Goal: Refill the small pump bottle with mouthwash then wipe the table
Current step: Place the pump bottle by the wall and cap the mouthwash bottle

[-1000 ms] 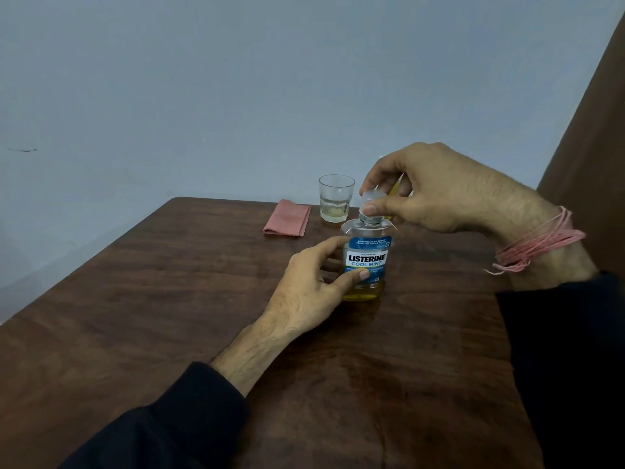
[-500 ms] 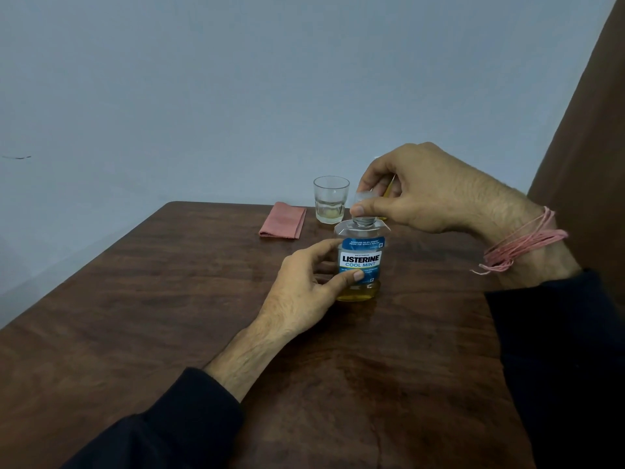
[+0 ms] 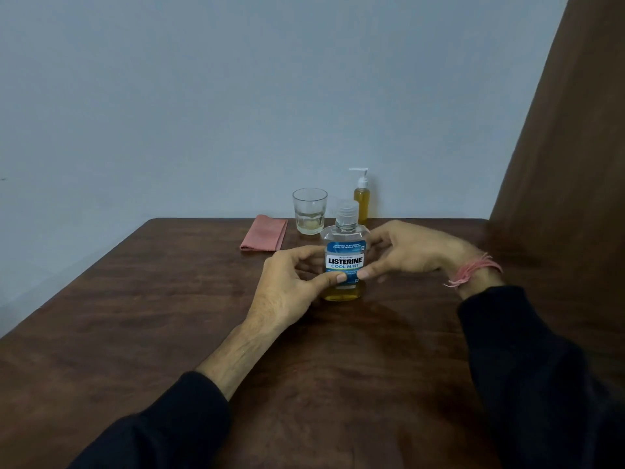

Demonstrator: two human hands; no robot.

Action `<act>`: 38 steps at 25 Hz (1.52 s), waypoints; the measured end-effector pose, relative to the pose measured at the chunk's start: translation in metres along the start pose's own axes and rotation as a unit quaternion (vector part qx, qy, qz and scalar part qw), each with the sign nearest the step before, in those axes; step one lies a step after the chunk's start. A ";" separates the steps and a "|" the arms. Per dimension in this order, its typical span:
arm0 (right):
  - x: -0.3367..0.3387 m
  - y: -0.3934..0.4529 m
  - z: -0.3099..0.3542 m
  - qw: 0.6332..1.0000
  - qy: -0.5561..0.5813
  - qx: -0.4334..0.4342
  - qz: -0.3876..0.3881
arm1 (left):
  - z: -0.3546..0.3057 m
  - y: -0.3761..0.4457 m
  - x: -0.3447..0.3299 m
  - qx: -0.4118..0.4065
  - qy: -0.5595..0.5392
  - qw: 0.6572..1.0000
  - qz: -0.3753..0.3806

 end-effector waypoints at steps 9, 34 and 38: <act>0.037 -0.027 -0.116 0.931 0.173 -0.051 -0.319 | -0.038 0.092 -0.118 0.002 0.054 0.998 0.022; 0.122 0.068 -0.205 0.891 0.089 -0.080 -0.439 | -0.023 0.236 -0.195 0.023 0.058 0.997 -0.039; 0.119 0.062 -0.202 0.885 0.090 -0.087 -0.448 | -0.030 0.230 -0.195 0.023 0.063 0.997 -0.031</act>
Point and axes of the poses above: each hand's wrist, its own y-axis towards the middle knuckle, its own x-axis out of the back of the hand, z = x × y, the point moved 6 cm from there along y, towards the middle knuckle, and after that the axes turned 7 degrees about x, right-handed, at the moved point
